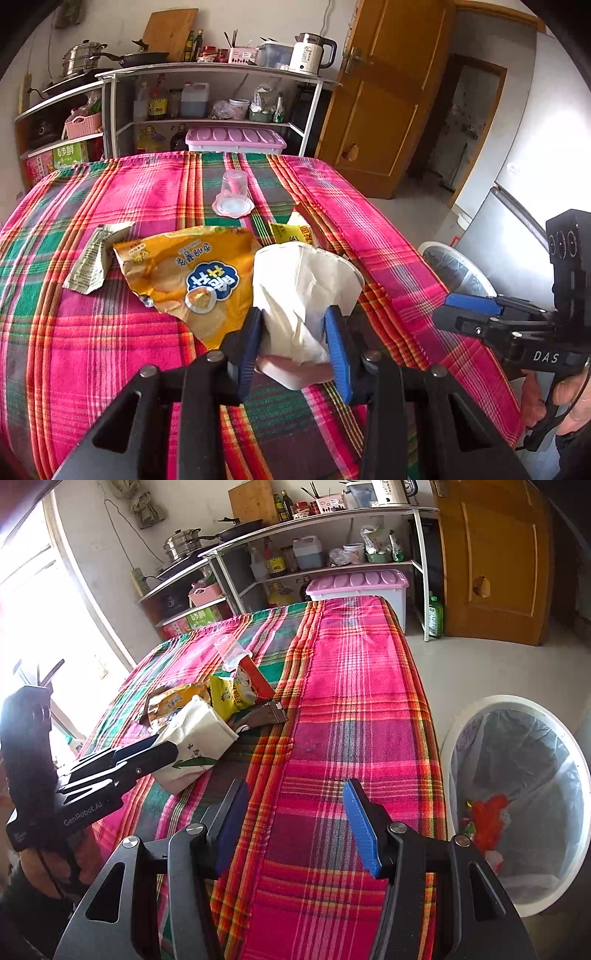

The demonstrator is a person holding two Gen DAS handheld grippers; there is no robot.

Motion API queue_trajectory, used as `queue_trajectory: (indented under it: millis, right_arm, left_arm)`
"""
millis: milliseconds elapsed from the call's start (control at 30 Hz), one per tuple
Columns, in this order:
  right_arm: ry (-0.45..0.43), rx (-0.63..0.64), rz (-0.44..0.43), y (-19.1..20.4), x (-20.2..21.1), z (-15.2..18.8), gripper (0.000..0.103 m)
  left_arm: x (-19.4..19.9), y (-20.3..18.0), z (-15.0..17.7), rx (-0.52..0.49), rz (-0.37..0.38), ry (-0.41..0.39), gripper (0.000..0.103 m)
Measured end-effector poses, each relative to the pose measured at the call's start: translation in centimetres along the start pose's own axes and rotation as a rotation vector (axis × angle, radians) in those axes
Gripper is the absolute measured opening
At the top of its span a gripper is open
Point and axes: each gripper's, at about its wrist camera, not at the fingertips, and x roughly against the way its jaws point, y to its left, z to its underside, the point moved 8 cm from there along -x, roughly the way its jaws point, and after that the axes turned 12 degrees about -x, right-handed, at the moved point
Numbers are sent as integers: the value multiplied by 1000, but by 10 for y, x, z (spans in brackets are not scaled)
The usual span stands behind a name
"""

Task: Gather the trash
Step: 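Grasp the brown strip with the right tool while the left tool holds the white bag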

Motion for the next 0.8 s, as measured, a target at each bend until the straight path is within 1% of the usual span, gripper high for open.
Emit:
queue_trajectory:
  millis: [33, 200, 233, 300, 333, 400, 500, 600, 800]
  right_arm:
    - [3, -3, -3, 1, -1, 0, 54]
    - [18, -14, -24, 13, -8, -3, 54]
    - [24, -19, -31, 16, -10, -3, 53]
    - [41, -36, -43, 22, -17, -5, 47]
    - [48, -42, -43, 25, -22, -6, 47]
    - [63, -48, -41, 30, -31, -7, 42]
    - [81, -61, -42, 38, -45, -10, 39]
    - [95, -67, -40, 47, -59, -13, 37]
    - [80, -91, -1, 57, -77, -26, 35]
  left_arm:
    - [4, 2, 0, 16, 0, -13, 37]
    - [26, 19, 2, 93, -48, -72, 36]
    - [31, 24, 2, 112, -61, -84, 36]
    - [37, 32, 5, 141, -78, -97, 36]
    - [39, 37, 6, 156, -84, -101, 36]
    - [41, 43, 9, 167, -97, -104, 36]
    - [43, 49, 12, 185, -102, -111, 36]
    - [43, 54, 13, 190, -110, -118, 36]
    - [46, 58, 18, 208, -105, -129, 36]
